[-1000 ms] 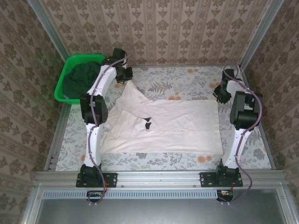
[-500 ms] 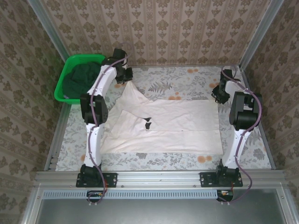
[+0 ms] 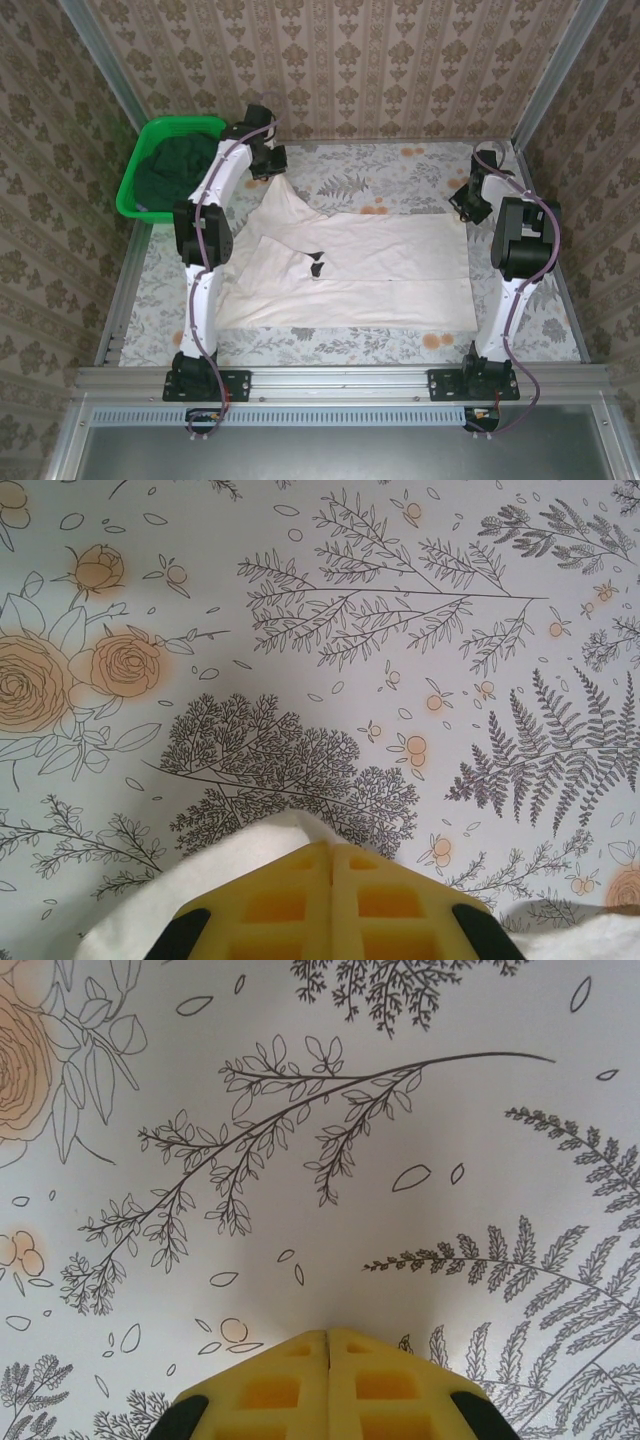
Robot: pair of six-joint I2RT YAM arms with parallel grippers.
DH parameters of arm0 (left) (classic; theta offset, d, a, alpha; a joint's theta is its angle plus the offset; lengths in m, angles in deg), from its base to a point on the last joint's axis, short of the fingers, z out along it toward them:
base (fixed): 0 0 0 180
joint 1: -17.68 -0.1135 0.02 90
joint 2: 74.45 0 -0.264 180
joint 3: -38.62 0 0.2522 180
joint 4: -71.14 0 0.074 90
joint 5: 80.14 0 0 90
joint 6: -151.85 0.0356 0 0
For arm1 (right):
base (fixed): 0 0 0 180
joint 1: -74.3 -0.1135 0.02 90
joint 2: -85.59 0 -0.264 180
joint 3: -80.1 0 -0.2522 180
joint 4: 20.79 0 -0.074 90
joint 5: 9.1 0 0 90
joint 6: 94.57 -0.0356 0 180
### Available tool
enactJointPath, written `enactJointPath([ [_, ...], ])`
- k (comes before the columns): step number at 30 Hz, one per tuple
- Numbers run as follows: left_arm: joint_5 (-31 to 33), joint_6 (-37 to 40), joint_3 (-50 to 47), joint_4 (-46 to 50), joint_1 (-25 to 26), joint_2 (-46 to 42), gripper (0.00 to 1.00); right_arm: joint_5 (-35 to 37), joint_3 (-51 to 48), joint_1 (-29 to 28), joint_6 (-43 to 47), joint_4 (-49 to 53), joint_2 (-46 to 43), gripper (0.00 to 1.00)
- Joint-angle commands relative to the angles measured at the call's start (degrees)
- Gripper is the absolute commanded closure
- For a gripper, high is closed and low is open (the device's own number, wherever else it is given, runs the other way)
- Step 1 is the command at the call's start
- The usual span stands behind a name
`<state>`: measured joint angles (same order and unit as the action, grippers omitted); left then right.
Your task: Fold and stack the t-shirts
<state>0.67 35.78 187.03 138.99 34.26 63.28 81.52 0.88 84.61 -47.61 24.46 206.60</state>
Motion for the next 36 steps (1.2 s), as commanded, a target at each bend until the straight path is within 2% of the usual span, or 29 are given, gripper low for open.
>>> enactJointPath([
  [1, -0.9, 0.9, 1.7, 2.2, 0.1, -3.2, 1.0, -3.1, -0.6, -0.7, 0.6, 1.0, -2.1, 1.0],
  [11, -6.7, -2.1, 2.2, 11.3, -0.1, -6.7, 1.0, -5.0, -3.6, -0.9, 3.0, -0.3, -9.8, 1.0],
  [19, -9.6, -4.1, -2.8, 18.7, -0.7, -15.3, 1.0, -6.9, -10.2, -1.5, 5.8, 0.9, -20.5, 1.0],
  [29, -10.4, -4.3, -26.1, 16.6, -0.7, -36.7, 1.0, -9.8, -18.9, -1.5, 10.1, 3.3, -33.3, 1.0],
  [36, -15.6, -5.1, -47.4, 13.0, -2.0, -50.0, 1.0, -10.0, -27.5, -0.7, 12.0, 2.8, -43.7, 1.0],
])
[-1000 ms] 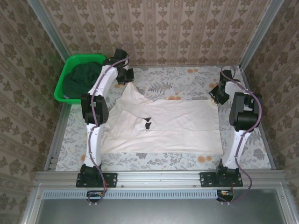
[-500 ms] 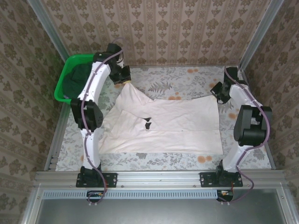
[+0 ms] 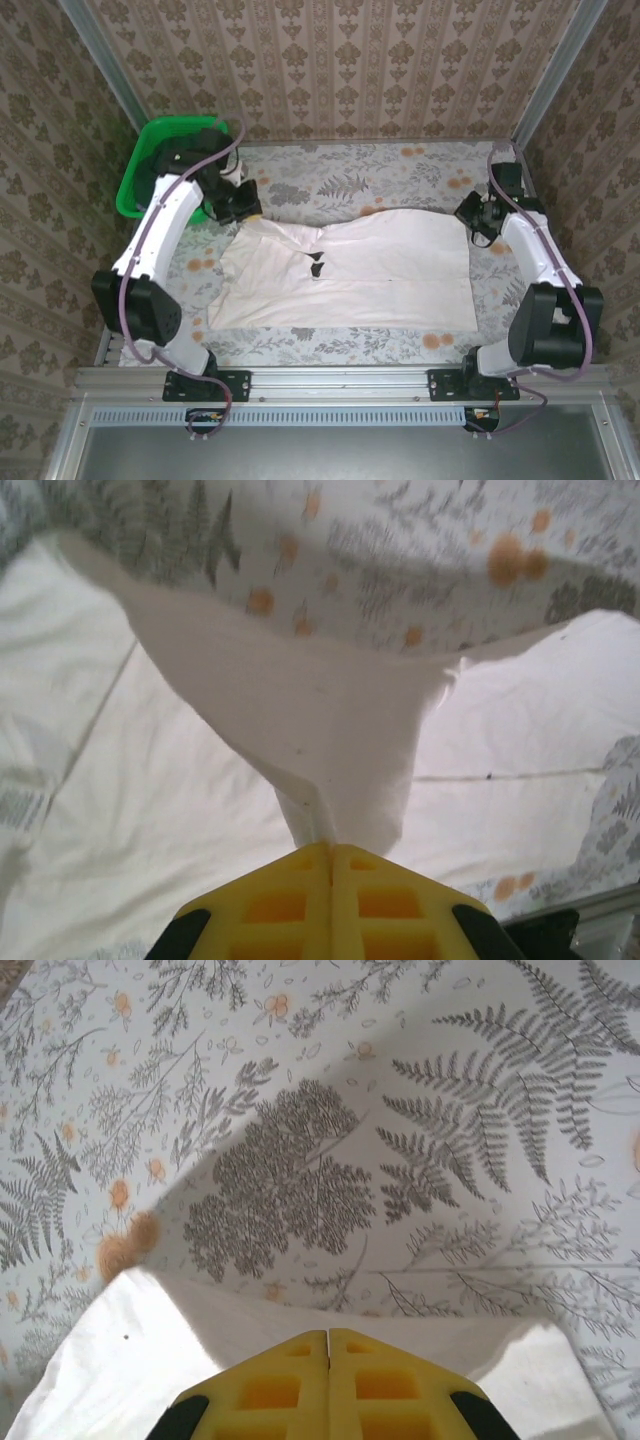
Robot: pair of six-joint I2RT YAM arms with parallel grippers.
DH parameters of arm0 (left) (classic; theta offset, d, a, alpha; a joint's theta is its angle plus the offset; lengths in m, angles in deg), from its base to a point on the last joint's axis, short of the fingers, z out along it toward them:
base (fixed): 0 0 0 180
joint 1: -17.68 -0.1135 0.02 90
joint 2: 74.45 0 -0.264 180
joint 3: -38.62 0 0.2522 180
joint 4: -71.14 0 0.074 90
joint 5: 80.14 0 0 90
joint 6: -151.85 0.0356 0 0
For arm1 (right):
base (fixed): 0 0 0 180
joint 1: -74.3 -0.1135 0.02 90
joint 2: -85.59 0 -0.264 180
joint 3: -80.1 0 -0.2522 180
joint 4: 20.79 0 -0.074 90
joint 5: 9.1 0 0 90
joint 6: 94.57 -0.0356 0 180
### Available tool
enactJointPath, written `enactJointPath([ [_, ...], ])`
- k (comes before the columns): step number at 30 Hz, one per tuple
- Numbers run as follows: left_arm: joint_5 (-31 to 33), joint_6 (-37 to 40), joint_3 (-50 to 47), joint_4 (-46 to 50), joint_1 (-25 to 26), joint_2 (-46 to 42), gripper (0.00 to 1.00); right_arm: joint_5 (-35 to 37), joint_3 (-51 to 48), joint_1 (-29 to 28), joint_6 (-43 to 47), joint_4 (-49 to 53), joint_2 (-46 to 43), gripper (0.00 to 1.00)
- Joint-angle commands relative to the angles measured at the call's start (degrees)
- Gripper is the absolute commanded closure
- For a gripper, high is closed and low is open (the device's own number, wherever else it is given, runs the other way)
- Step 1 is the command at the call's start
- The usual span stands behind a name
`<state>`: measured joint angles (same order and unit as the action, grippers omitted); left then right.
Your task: Fold and stack the t-shirts
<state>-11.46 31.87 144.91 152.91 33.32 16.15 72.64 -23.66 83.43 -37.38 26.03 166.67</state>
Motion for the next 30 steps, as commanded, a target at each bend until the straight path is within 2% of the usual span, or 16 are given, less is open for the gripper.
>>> enactJointPath([
  [1, -4.7, -1.4, -8.5, -1.2, -1.9, -4.6, 1.0, -1.2, -4.3, 0.7, 1.8, 1.2, -4.9, 1.0],
  [4, -6.2, -2.3, -15.5, -1.7, -4.1, -9.9, 1.0, -0.6, -9.0, 1.8, 1.3, 0.2, -8.6, 1.0],
  [6, -6.8, -2.3, -18.6, -1.6, -5.4, -12.5, 0.92, 0.1, -11.7, 2.8, 0.3, -0.1, -10.4, 1.0],
  [8, -6.1, -2.5, -20.3, -0.7, -6.7, -14.1, 0.92, 0.0, -13.9, 3.9, -0.6, -0.5, -11.3, 1.0],
  [9, -5.3, -2.8, -20.8, -0.1, -7.5, -15.0, 0.9, 0.4, -14.6, 4.5, -1.0, -0.4, -11.3, 1.0],
  [10, -3.8, -3.2, -21.0, 0.5, -8.5, -16.1, 0.76, 1.9, -14.7, 5.4, -1.6, 0.7, -11.2, 0.99],
  [11, -2.0, -3.3, -20.9, 1.0, -9.4, -16.9, 0.71, 3.0, -14.4, 6.5, -2.3, 1.9, -11.0, 0.96],
  [12, 0.6, -3.0, -20.5, 1.7, -10.4, -17.5, 0.76, 3.2, -14.4, 8.0, -3.0, 2.8, -10.7, 0.96],
  [13, 3.4, -2.7, -20.0, 2.5, -11.2, -17.9, 0.77, 3.3, -14.6, 9.5, -4.0, 3.3, -10.5, 0.94],
  [15, 6.5, -2.0, -19.2, 2.5, -11.8, -17.8, 0.6, 4.0, -14.9, 12.3, -6.6, 4.7, -10.0, 0.73],
  [18, 8.0, -0.5, -19.2, 1.1, -11.6, -17.4, 0.57, 2.2, -15.3, 13.9, -8.8, 3.3, -9.4, 0.69],
  [21, 6.5, 2.6, -17.8, -0.8, -10.3, -12.7, 0.54, -1.0, -15.7, 12.2, -10.4, -0.7, -9.5, 0.63],
  [24, 9.0, 7.0, -13.0, 0.8, -7.3, -3.4, 0.52, -2.7, -16.7, 7.7, -11.0, -4.8, -8.2, 0.63],
  [30, 12.1, 10.1, -12.6, -5.2, -6.2, 8.4, 0.43, -5.3, -10.6, -3.5, -9.3, -4.5, 5.9, 0.66],
])
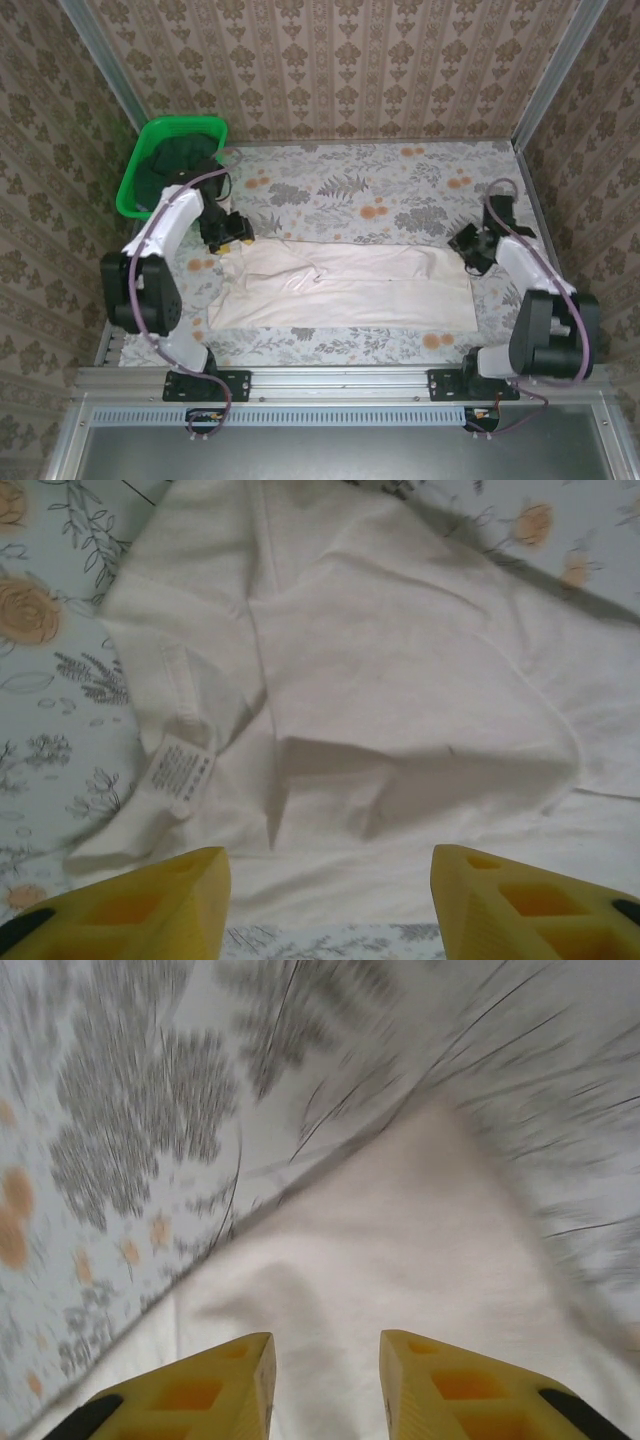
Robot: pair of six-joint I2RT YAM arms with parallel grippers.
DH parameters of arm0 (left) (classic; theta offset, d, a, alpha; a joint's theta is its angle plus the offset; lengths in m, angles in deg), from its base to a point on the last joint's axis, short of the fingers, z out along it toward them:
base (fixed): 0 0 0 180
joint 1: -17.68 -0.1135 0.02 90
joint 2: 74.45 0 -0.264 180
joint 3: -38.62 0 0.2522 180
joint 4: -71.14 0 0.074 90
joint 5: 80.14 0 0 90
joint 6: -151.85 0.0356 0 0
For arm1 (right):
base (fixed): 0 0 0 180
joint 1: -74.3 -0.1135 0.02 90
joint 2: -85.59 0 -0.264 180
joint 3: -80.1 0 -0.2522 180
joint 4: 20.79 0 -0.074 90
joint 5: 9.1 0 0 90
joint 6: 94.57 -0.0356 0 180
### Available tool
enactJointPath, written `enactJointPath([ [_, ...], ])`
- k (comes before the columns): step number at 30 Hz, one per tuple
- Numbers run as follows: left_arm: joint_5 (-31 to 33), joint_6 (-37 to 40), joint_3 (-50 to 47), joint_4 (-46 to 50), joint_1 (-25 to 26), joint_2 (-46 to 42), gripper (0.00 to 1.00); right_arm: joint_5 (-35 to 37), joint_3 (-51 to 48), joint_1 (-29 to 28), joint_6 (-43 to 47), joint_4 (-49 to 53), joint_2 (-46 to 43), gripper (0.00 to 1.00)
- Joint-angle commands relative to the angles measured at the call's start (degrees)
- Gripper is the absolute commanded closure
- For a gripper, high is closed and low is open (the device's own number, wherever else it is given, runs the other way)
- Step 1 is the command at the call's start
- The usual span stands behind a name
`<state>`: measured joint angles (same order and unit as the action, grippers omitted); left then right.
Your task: Fold and stack the t-shirts
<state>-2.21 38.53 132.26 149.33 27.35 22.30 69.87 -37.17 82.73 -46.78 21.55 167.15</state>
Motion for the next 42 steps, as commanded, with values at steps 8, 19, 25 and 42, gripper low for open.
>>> enactJointPath([
  [8, 4.0, 4.5, 3.7, -9.6, -0.6, 11.9, 0.32, 2.9, 4.4, -5.3, 0.7, 3.0, 10.8, 0.69],
  [19, 4.6, 6.1, 7.9, -13.5, -1.0, 20.9, 0.44, 4.6, 7.2, -3.8, 2.0, 4.2, 12.4, 0.7],
  [25, 5.3, 5.8, 9.3, -14.2, -1.1, 22.8, 0.66, 6.2, 8.1, -2.1, 1.5, 4.4, 14.6, 0.71],
  [42, 21.3, 4.5, 16.0, -12.0, -2.5, 25.6, 1.0, 6.8, 16.8, 4.5, -0.4, 5.9, 26.3, 0.68],
])
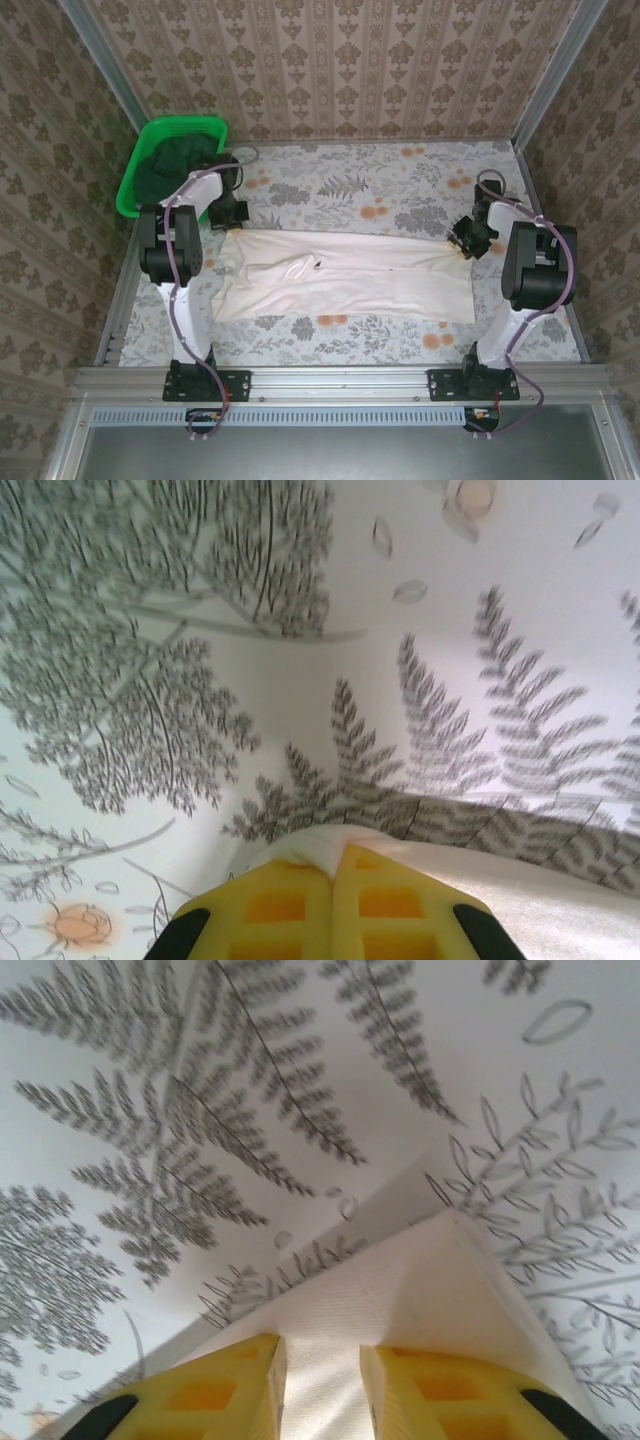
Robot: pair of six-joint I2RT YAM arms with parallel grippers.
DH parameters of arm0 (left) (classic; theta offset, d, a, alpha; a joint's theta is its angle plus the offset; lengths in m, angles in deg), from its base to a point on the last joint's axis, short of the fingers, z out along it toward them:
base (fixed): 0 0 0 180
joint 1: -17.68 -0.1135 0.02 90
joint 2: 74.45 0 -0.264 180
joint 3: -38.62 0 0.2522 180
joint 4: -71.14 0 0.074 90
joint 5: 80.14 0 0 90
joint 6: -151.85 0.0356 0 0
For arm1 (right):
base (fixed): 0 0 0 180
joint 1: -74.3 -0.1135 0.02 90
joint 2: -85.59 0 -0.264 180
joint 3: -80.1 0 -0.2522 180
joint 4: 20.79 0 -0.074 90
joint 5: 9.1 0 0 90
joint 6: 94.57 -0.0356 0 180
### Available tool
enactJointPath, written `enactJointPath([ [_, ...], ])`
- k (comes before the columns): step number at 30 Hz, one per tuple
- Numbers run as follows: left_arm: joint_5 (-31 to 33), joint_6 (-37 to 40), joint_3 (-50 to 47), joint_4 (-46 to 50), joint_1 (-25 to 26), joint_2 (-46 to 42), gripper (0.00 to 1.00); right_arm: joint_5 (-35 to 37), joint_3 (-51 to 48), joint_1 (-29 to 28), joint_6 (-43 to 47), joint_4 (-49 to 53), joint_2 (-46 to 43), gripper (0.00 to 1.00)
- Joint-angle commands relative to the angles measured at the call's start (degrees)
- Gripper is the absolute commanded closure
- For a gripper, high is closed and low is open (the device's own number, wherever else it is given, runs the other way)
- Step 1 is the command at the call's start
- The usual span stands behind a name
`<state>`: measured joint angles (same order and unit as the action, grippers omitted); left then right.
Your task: Fold and stack the t-shirts
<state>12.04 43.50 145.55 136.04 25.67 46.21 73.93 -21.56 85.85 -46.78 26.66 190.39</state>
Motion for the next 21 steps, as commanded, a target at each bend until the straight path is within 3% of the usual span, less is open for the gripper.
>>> enactJointPath([
  [1, 7.3, -0.5, 3.7, 1.8, -0.8, 2.1, 0.99, 2.5, 1.9, 1.5, -0.6, 1.0, 3.5, 0.65],
  [5, 6.4, 0.0, 9.1, 4.0, -0.3, 4.2, 0.83, 0.3, 4.5, 1.6, -0.4, 0.8, 3.1, 0.55],
  [10, 4.2, -0.9, 15.5, 8.6, 1.4, 3.3, 0.48, -5.0, 3.5, -0.4, 0.4, -2.6, -2.7, 0.47],
  [11, 4.1, -1.4, 16.0, 9.3, 1.8, 2.4, 0.45, -5.0, 2.8, -1.2, 0.5, -4.3, -4.4, 0.47],
  [15, 0.2, -2.5, 14.6, 10.4, 4.1, -2.8, 0.44, -7.5, -2.3, -7.7, -1.0, -10.0, -11.6, 0.48],
  [19, -12.0, -1.9, 7.9, 8.8, 6.1, -6.7, 0.53, -10.1, -4.9, -22.1, -5.3, -16.1, -13.2, 0.55],
  [21, -15.2, -1.4, 3.8, 7.7, 7.1, -7.8, 0.59, -10.5, -4.3, -29.6, -7.3, -17.6, -11.3, 0.59],
])
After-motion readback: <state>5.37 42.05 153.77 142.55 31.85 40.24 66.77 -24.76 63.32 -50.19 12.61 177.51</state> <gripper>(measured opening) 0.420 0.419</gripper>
